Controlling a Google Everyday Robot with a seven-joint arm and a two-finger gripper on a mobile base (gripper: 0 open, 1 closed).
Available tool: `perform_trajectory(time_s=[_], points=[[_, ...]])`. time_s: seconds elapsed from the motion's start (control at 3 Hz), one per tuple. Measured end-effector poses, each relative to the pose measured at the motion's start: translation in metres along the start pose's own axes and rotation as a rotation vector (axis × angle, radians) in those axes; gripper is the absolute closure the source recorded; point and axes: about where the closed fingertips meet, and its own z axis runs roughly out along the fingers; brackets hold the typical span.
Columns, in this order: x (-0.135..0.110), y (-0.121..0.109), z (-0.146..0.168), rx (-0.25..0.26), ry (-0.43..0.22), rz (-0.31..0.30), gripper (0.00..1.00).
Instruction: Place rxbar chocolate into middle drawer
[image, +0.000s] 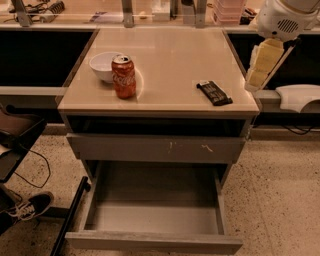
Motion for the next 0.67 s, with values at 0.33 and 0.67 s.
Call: perform_trajectory(time_s=[0.33, 0.67], points=[[-0.008, -0.026, 0.032, -0.049, -0.092, -0.008, 0.0], [-0.031, -0.067, 0.082, -0.081, -0.161, -0.005, 0.0]])
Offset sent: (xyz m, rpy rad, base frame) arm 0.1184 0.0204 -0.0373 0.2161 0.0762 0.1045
